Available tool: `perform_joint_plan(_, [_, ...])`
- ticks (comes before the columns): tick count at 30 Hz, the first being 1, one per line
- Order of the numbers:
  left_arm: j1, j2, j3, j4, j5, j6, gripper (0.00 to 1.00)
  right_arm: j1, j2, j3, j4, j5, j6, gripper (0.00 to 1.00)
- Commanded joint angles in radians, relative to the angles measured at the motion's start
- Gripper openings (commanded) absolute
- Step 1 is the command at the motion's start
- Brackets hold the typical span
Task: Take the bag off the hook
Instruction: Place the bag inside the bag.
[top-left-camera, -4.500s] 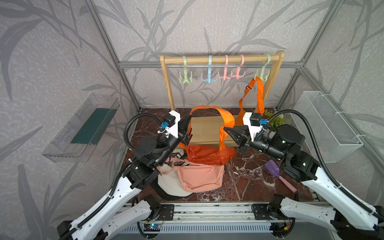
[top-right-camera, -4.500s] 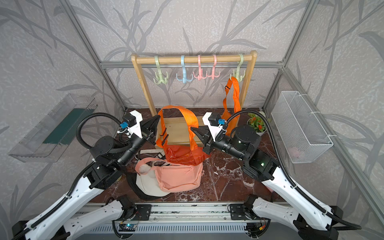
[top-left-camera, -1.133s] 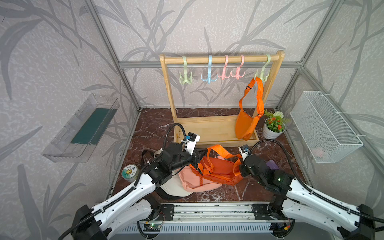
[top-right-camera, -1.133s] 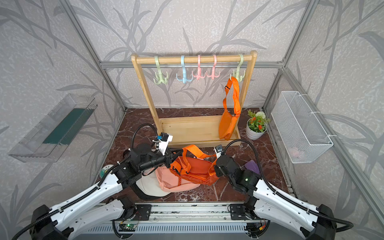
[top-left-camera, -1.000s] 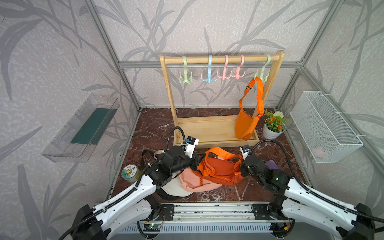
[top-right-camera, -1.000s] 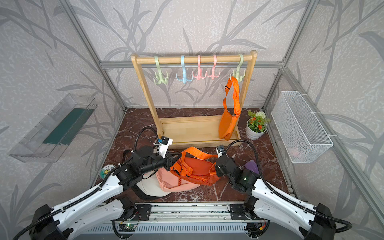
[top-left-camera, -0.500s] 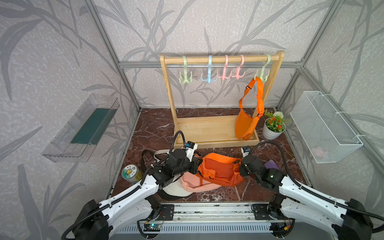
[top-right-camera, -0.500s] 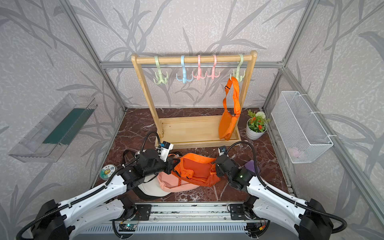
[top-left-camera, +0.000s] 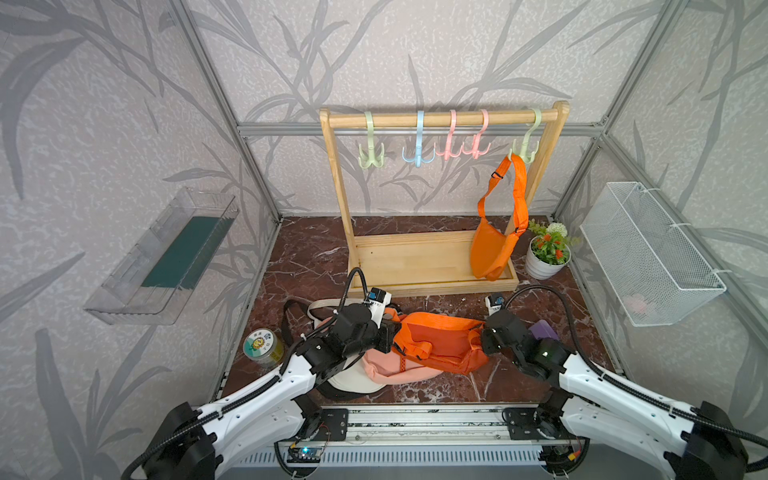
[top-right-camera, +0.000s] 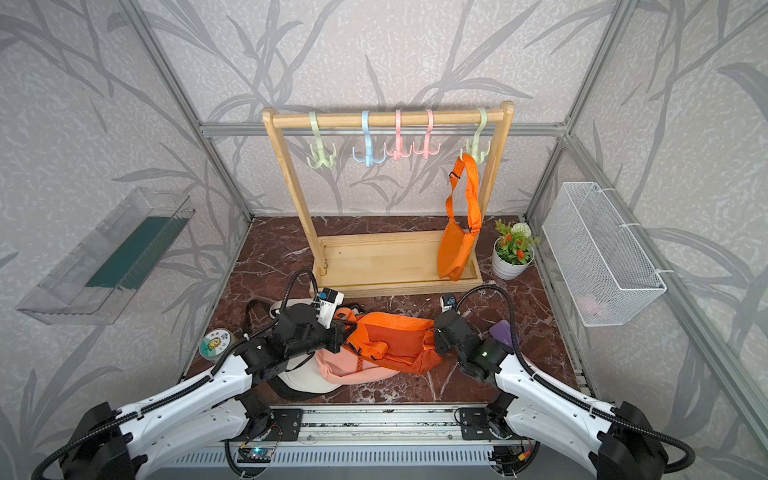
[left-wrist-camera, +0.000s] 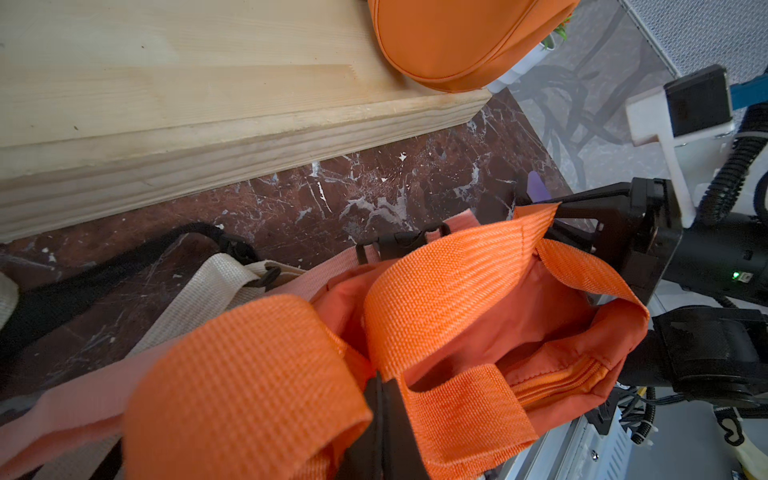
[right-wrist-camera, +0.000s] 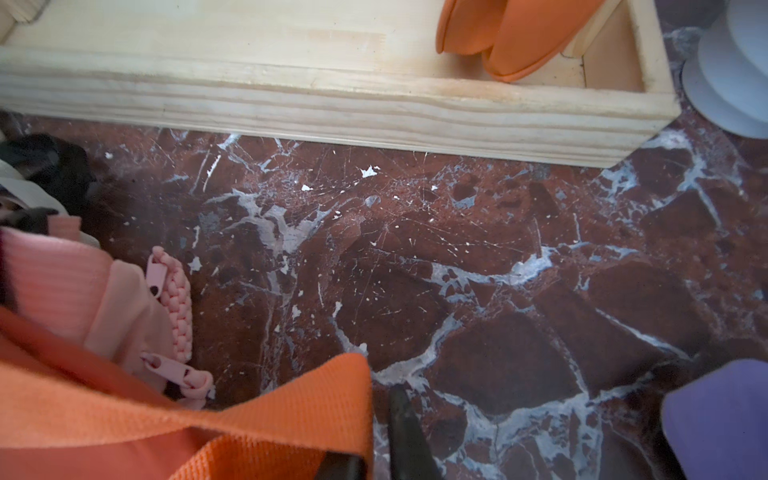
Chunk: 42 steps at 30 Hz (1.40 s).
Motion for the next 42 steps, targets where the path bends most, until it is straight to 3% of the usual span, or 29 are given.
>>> perform_joint_plan(1, [-0.002, -0.069, -0.015, 0.014, -0.033, -0.019, 0.10, -0.005, -0.076, 0.052, -0.047, 0.030, -0.015, 0.32])
perform_joint_plan(3, [-0.003, -0.115, -0.030, 0.032, -0.037, -0.022, 0.25, -0.005, -0.116, 0.060, -0.048, 0.030, -0.033, 0.45])
perform_joint_plan(5, [-0.002, -0.164, -0.050, 0.055, -0.043, -0.029, 0.43, -0.006, -0.149, 0.073, -0.056, 0.036, -0.050, 0.50])
perform_joint_plan(8, [-0.001, -0.225, -0.065, 0.071, -0.052, -0.031, 0.55, -0.006, -0.188, 0.091, -0.071, 0.046, -0.065, 0.53])
perform_joint_plan(17, [-0.002, -0.290, -0.034, 0.030, -0.094, 0.007, 0.57, -0.006, -0.270, 0.110, -0.073, 0.090, -0.086, 0.54])
perform_joint_plan(28, [-0.001, -0.226, 0.039, 0.045, -0.122, 0.049, 0.61, -0.006, -0.284, 0.134, -0.064, 0.111, -0.114, 0.54])
perform_joint_plan(35, [-0.002, -0.171, 0.040, 0.091, -0.107, 0.007, 0.60, -0.006, -0.273, 0.133, -0.046, 0.077, -0.109, 0.54])
perform_joint_plan(42, [-0.001, -0.193, 0.041, 0.058, -0.118, 0.012, 0.60, -0.006, -0.274, 0.145, -0.074, 0.065, -0.130, 0.55])
